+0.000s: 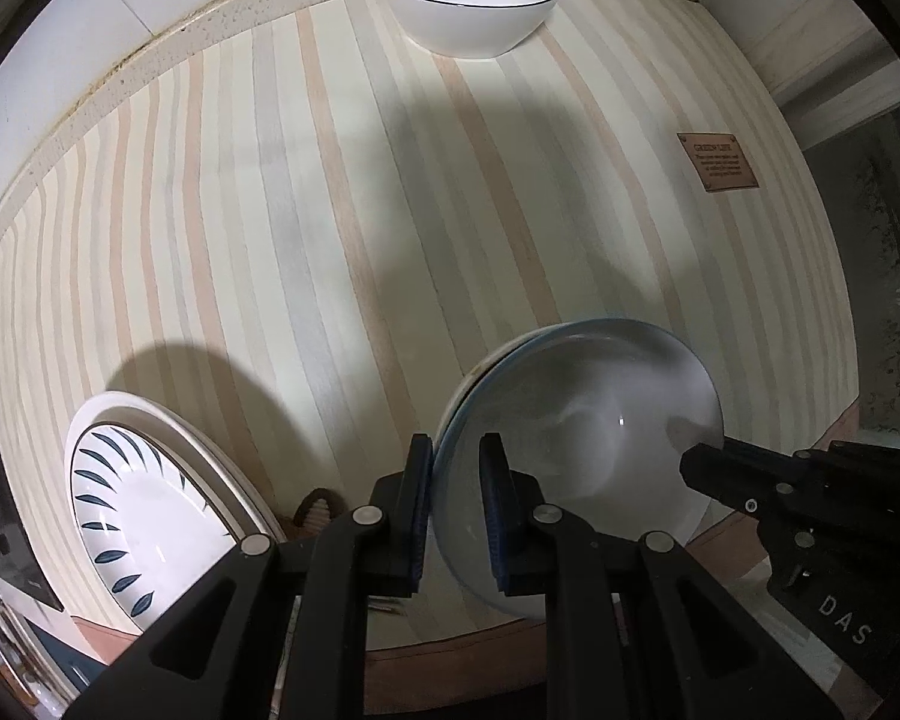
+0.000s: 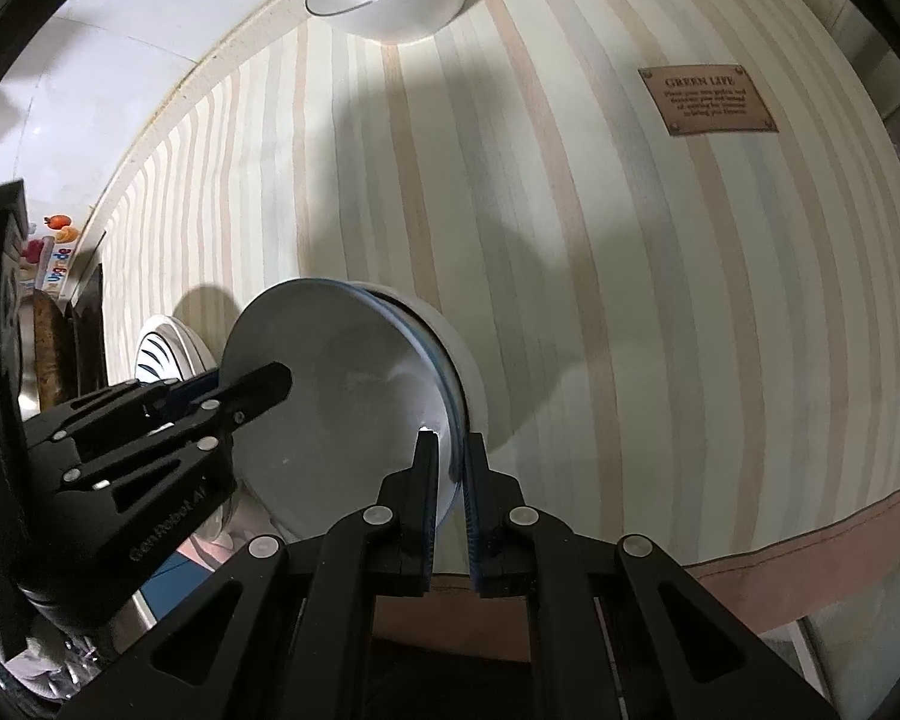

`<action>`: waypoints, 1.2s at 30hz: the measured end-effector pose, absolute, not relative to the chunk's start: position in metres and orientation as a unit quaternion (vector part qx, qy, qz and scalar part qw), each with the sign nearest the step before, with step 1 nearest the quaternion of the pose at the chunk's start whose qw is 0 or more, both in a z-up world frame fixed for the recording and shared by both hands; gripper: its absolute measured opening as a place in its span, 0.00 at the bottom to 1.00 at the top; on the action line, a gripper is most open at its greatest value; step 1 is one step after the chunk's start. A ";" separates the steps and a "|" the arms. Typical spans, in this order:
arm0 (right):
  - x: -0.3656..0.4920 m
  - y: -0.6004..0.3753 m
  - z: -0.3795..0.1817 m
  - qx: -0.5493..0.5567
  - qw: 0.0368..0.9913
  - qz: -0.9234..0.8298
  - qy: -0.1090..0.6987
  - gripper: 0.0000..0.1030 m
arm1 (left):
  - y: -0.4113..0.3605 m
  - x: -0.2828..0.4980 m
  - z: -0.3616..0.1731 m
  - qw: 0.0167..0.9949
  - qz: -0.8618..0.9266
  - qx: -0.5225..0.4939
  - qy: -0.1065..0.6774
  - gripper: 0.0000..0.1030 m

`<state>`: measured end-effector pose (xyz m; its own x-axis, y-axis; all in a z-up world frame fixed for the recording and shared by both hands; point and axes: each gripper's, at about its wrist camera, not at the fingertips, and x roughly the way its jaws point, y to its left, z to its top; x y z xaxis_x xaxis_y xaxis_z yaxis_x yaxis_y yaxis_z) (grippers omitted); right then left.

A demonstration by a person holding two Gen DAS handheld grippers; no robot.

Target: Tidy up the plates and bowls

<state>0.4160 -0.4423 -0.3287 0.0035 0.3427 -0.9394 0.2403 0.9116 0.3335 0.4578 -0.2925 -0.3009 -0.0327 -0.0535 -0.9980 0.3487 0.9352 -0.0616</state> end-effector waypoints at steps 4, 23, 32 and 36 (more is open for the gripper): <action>0.418 -0.442 -0.327 0.203 0.680 0.040 0.703 0.09 | -0.295 0.458 -0.305 0.686 -0.143 0.107 0.705 0.13; 0.426 -0.455 -0.304 0.226 0.676 0.058 0.699 0.13 | -0.282 0.463 -0.268 0.705 -0.151 0.084 0.687 0.15; 0.498 -0.502 -0.262 0.258 0.730 0.042 0.631 0.46 | -0.275 0.567 -0.232 0.750 -0.131 0.003 0.648 0.31; 0.559 -0.516 -0.277 0.247 0.746 0.014 0.618 0.46 | -0.283 0.626 -0.254 0.744 -0.124 -0.024 0.656 0.30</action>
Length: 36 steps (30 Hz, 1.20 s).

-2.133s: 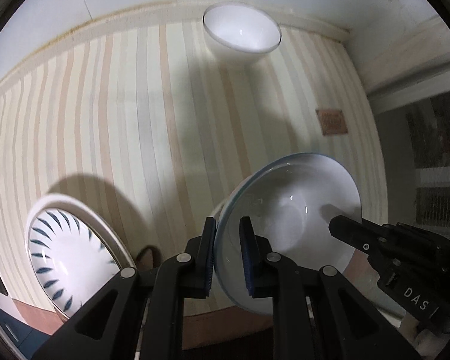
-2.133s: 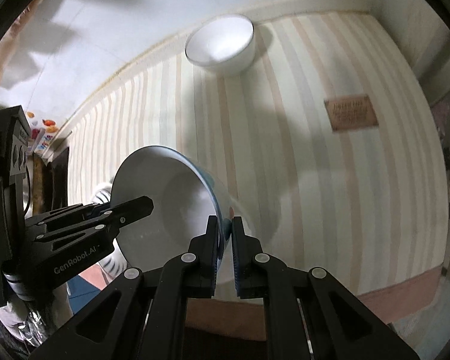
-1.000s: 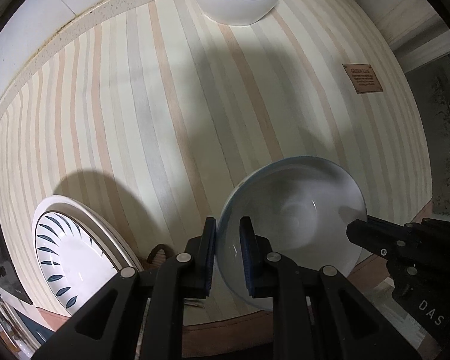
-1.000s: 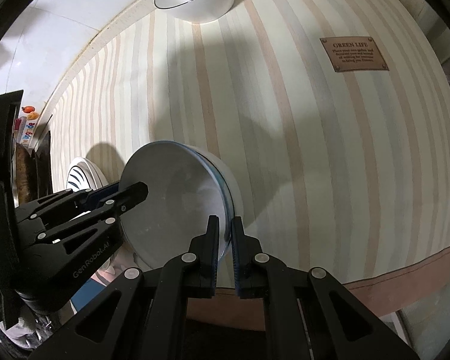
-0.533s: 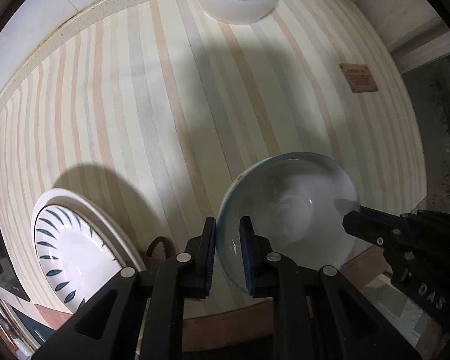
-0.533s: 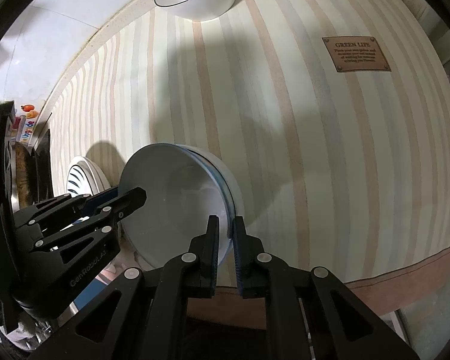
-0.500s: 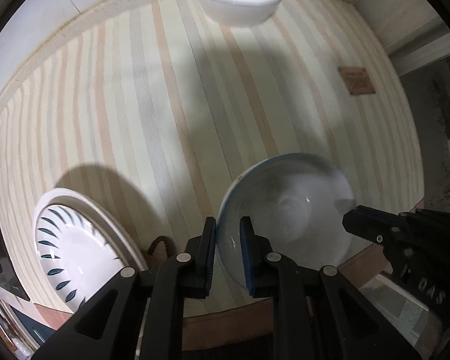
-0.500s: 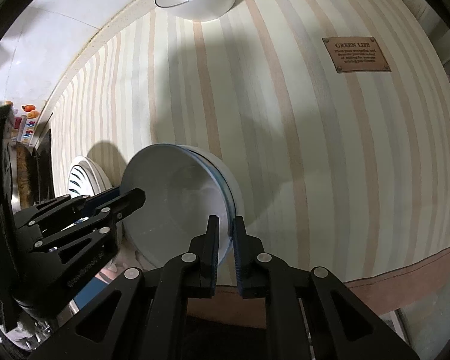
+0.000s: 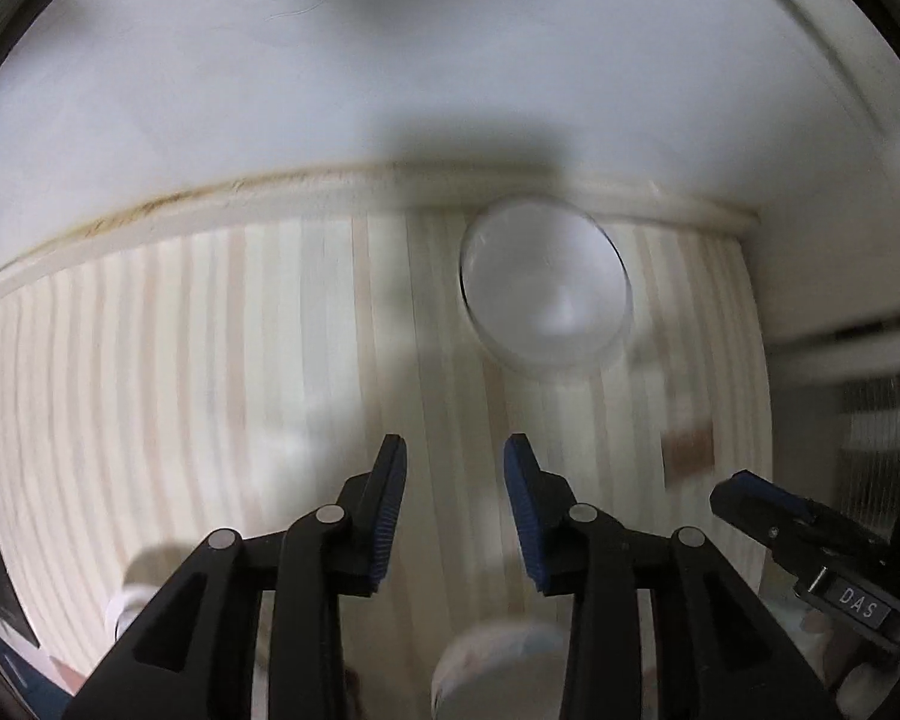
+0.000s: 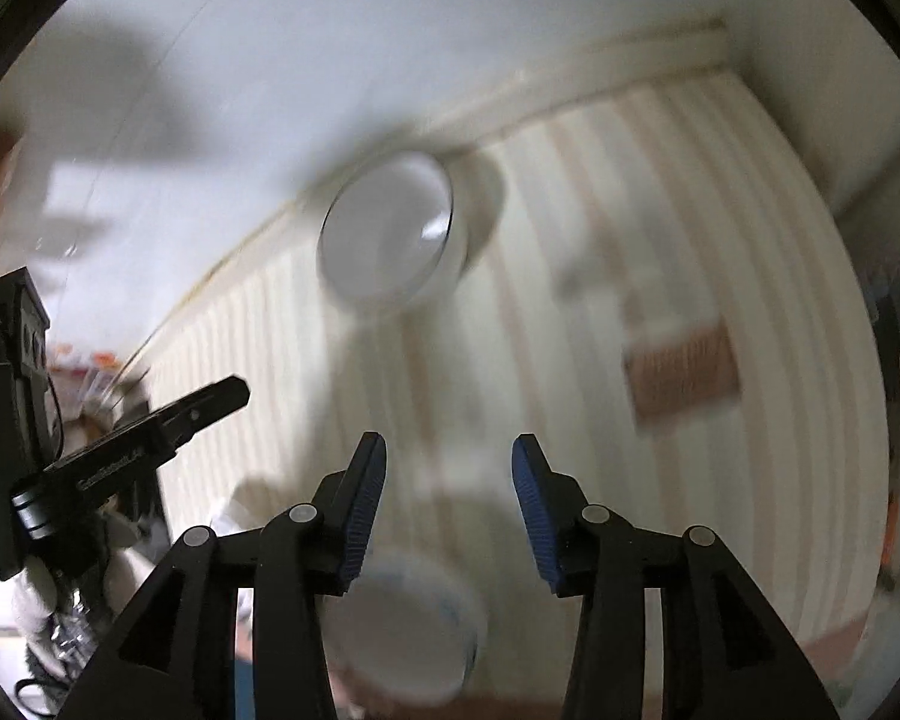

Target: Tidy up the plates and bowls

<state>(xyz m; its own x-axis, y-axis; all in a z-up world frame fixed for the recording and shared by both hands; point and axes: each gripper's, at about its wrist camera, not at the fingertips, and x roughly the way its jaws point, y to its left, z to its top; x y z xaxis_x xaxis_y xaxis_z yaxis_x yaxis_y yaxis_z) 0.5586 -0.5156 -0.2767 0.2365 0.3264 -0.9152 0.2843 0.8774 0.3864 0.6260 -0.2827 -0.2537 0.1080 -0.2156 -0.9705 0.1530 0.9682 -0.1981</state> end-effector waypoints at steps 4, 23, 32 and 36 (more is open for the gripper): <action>0.609 -0.521 -0.297 0.242 0.748 0.007 0.618 0.46 | -0.296 0.662 -0.282 0.732 -0.118 -0.018 0.670 0.30; 0.681 -0.493 -0.355 0.192 0.737 0.017 0.648 0.09 | -0.324 0.683 -0.328 0.723 -0.125 -0.011 0.679 0.13; 0.644 -0.474 -0.312 0.180 0.750 0.029 0.636 0.09 | -0.309 0.639 -0.277 0.744 -0.135 0.004 0.655 0.13; 0.612 -0.463 -0.279 0.179 0.761 0.033 0.623 0.09 | -0.300 0.612 -0.243 0.751 -0.145 0.015 0.644 0.13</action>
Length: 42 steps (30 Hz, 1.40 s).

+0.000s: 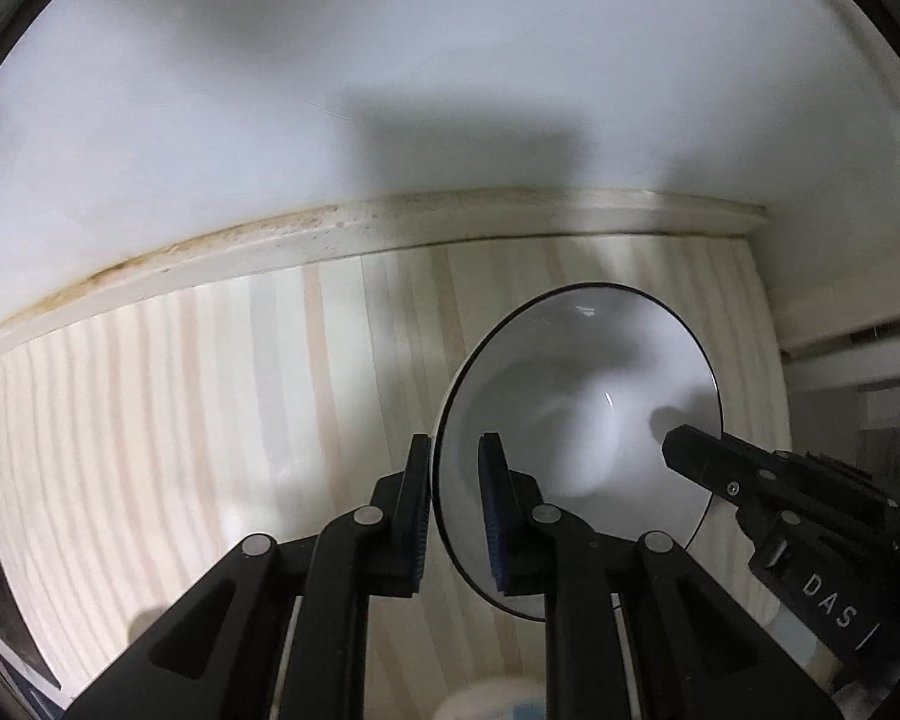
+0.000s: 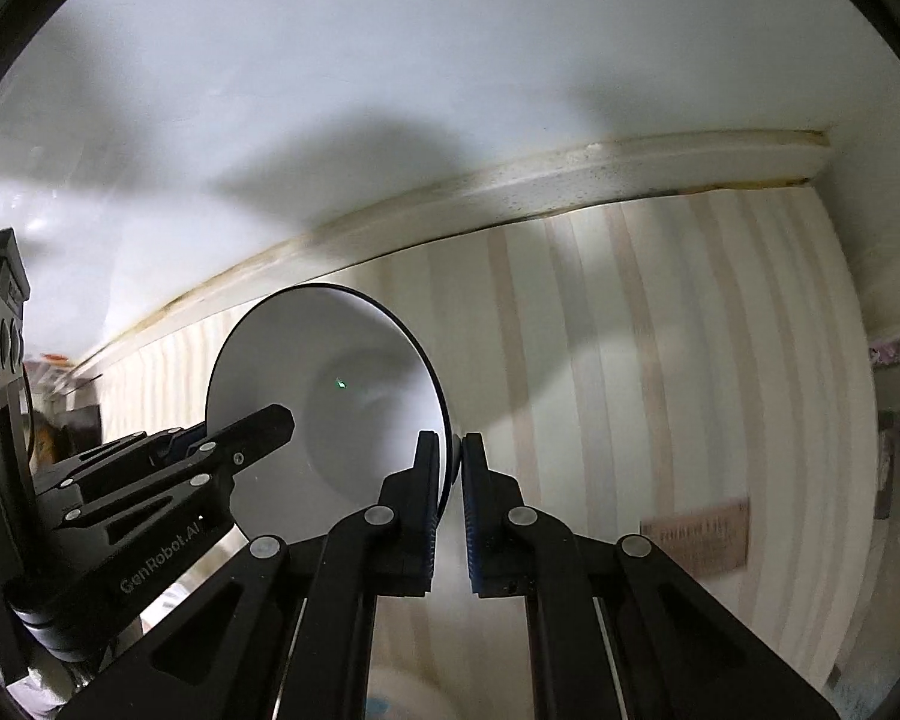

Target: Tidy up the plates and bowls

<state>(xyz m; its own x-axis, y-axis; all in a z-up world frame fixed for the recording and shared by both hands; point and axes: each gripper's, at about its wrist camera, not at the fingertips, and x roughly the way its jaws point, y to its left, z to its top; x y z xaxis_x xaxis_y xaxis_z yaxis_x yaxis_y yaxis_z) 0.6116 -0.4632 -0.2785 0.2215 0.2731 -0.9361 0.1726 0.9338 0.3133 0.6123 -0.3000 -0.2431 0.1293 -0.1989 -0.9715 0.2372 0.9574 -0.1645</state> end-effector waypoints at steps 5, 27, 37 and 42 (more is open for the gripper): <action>0.560 -0.469 -0.239 0.175 0.773 0.035 0.608 0.09 | -0.288 0.575 -0.210 0.755 -0.161 0.027 0.635 0.13; 0.401 -0.433 -0.278 0.182 0.734 0.028 0.654 0.10 | -0.260 0.434 -0.267 0.708 -0.156 0.053 0.687 0.13; 0.409 -0.432 -0.295 0.184 0.722 0.026 0.667 0.10 | -0.263 0.439 -0.278 0.716 -0.136 0.077 0.680 0.13; 0.412 -0.432 -0.298 0.182 0.719 0.025 0.671 0.10 | -0.263 0.439 -0.280 0.717 -0.135 0.080 0.680 0.13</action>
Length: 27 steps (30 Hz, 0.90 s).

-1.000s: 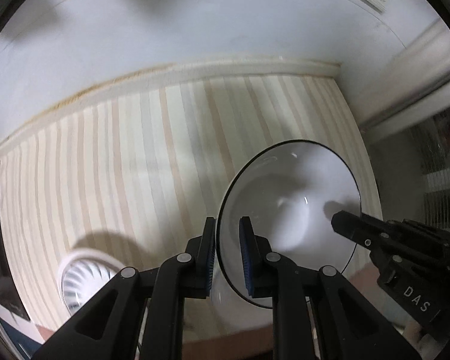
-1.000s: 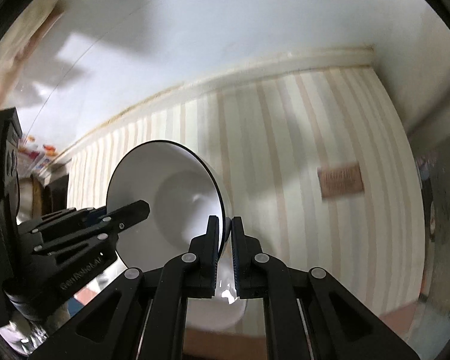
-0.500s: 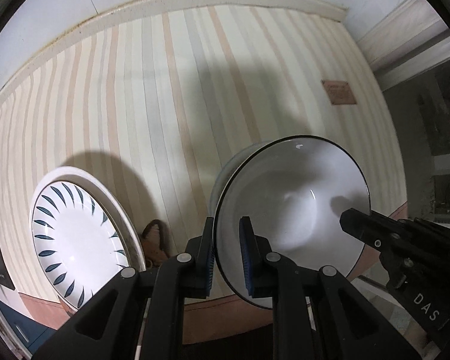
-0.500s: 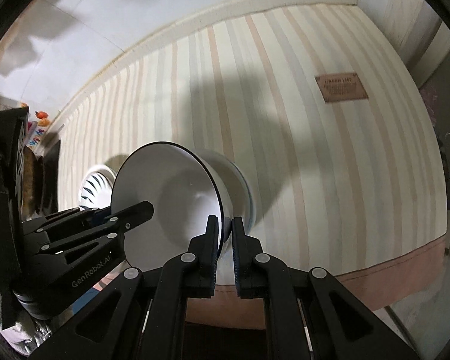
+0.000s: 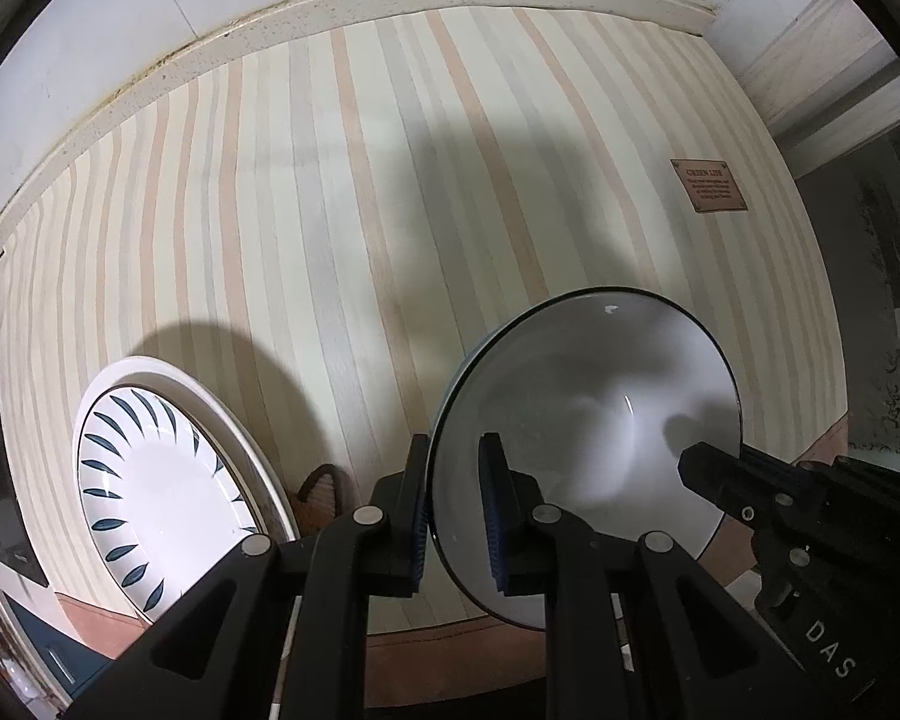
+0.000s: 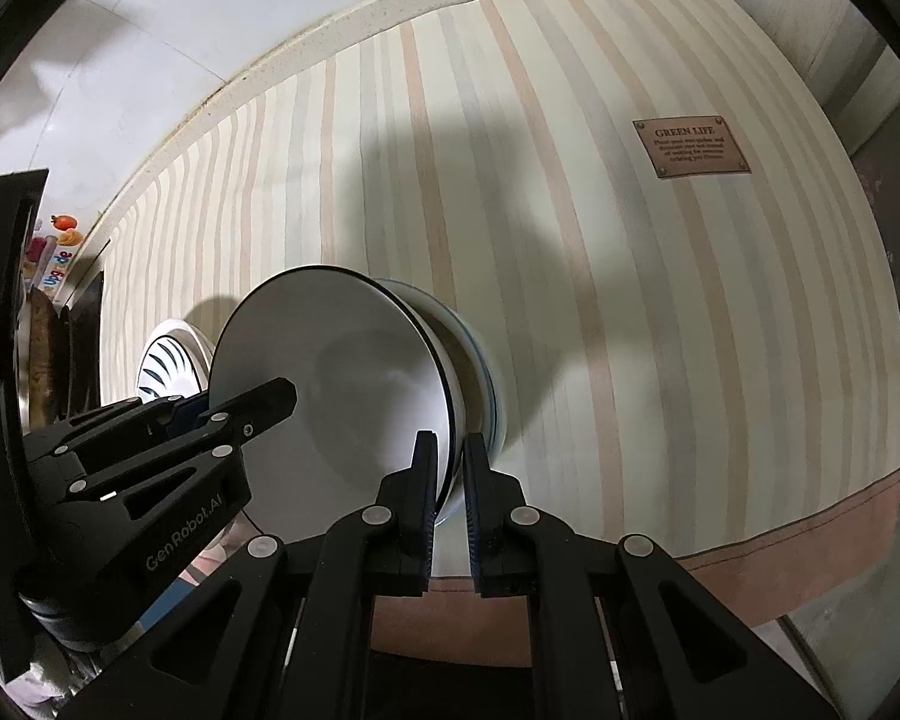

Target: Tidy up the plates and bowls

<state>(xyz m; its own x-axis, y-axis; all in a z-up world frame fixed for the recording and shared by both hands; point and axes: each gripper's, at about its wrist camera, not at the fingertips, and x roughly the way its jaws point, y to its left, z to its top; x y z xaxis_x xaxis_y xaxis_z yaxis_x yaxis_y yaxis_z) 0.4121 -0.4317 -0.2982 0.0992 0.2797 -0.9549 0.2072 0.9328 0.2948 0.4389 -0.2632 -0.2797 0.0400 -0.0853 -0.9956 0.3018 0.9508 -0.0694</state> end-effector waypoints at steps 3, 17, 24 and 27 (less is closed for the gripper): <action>0.413 -0.432 -0.299 0.181 0.716 0.023 0.674 0.10 | -0.264 0.439 -0.280 0.718 -0.135 0.087 0.677 0.13; 0.414 -0.431 -0.295 0.174 0.716 0.020 0.675 0.14 | -0.260 0.443 -0.280 0.714 -0.135 0.082 0.682 0.14; 0.387 -0.424 -0.252 0.145 0.748 0.013 0.648 0.14 | -0.244 0.410 -0.229 0.746 -0.141 0.083 0.645 0.19; 0.368 -0.419 -0.225 0.126 0.766 0.006 0.630 0.18 | -0.233 0.388 -0.200 0.763 -0.148 0.085 0.623 0.25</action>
<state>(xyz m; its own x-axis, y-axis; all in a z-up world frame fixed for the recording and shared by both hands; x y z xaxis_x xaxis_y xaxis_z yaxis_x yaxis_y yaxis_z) 0.3682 -0.4188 -0.2249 0.2054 0.1685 -0.9641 0.1498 0.9680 0.2011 0.3876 -0.2332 -0.2004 0.1802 -0.1194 -0.9764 0.3312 0.9420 -0.0540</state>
